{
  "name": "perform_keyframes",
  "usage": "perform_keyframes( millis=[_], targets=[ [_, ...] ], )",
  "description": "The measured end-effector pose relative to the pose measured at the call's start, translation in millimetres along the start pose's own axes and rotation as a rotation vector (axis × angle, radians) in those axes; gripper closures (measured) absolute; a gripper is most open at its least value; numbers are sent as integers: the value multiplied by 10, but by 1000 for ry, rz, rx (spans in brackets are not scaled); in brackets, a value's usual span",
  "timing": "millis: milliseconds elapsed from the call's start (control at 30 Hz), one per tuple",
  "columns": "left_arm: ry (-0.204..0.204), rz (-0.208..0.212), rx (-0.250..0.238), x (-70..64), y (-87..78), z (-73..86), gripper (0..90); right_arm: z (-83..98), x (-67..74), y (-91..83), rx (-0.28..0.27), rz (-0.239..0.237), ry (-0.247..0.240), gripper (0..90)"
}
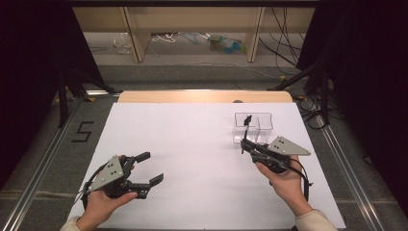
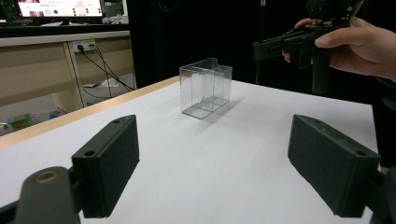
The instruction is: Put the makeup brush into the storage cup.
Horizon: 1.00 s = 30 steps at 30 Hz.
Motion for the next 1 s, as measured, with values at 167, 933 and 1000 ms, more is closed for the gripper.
perform_keyframes(
  millis=[167,933,1000],
  targets=[
    [1,1,0,-3,3,2,164,-24,-61,15,-15,15,-10,858],
    [1,6,4,-10,10,7,166,-71,-188,138,-6,49,-8,858],
    [2,5,4,-8,10,6,166,-72,-194,154,-15,48,-7,858]
  ],
)
Point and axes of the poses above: each handheld gripper's, and its own axes: y roughly forward along the jaws, z roughly out of its underside, x roughly to its left, the point moved 3 cm from there along y, roughly forward along the jaws, and after that the axes turned 6 degrees about -x, right-handed, at the moved point
